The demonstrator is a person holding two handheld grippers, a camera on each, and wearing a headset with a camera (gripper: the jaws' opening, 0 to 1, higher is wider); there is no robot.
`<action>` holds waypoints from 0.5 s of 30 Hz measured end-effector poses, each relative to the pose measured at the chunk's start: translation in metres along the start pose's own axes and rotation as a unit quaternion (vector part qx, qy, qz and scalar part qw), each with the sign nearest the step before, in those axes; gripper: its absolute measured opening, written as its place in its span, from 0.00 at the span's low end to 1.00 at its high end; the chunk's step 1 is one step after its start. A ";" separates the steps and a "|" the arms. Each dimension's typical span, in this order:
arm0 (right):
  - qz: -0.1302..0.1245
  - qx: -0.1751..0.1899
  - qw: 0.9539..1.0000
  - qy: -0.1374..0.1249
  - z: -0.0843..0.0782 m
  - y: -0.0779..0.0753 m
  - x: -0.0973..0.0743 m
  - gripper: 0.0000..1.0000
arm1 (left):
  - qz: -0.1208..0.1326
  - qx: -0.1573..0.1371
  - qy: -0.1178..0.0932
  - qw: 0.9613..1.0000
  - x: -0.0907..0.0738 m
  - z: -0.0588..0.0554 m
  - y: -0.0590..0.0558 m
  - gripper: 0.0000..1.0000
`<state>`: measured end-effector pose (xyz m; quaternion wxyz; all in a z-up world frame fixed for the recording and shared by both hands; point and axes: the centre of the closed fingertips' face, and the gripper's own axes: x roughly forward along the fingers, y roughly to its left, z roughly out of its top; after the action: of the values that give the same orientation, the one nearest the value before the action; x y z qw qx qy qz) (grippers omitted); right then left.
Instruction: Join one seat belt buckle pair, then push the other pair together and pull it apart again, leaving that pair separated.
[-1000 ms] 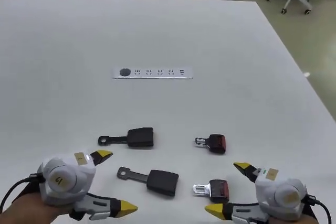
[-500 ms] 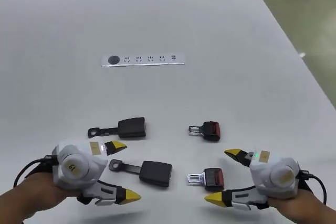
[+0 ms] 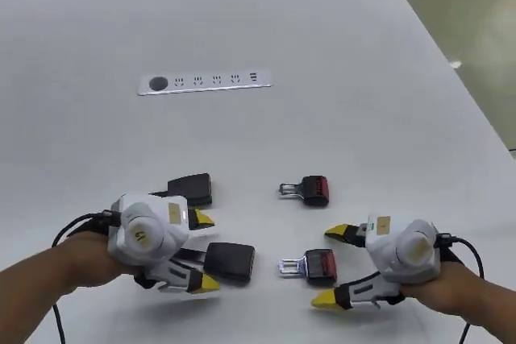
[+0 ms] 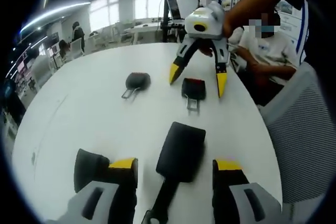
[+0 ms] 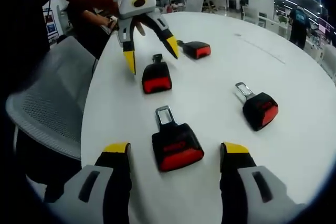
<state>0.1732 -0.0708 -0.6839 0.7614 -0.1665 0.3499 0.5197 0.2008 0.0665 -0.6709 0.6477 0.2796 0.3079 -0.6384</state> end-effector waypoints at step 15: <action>0.027 -0.024 0.999 0.007 0.001 0.008 -0.002 0.47 | -0.026 0.036 0.029 0.999 0.018 -0.014 0.001 0.37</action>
<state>0.1664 -0.0681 -0.6812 0.7403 -0.1792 0.3467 0.5473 0.2007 0.0655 -0.6936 0.6110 0.3134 0.3107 -0.6572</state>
